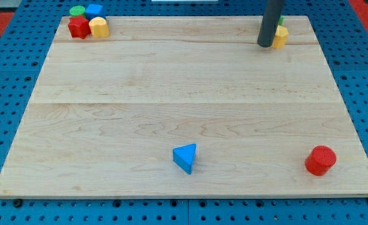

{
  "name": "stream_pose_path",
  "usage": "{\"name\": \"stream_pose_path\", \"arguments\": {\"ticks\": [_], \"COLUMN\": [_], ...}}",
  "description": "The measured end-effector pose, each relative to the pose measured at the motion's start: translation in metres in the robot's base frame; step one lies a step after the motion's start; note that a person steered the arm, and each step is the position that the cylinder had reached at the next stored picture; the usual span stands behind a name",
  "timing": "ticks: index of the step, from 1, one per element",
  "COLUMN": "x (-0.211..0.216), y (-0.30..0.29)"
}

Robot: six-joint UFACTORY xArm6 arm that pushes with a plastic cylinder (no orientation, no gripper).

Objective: Push the yellow hexagon into the green star

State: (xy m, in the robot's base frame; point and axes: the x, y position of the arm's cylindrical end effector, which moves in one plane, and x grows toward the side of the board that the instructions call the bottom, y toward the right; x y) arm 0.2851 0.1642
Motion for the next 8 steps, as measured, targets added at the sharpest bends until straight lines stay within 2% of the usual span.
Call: {"name": "stream_pose_path", "arguments": {"ticks": [1,2,3,4,6,8], "x": [0.042,0.038,0.016,0.010,0.029,0.000], "y": [-0.002,0.066,0.074,0.056,0.025,0.036]}}
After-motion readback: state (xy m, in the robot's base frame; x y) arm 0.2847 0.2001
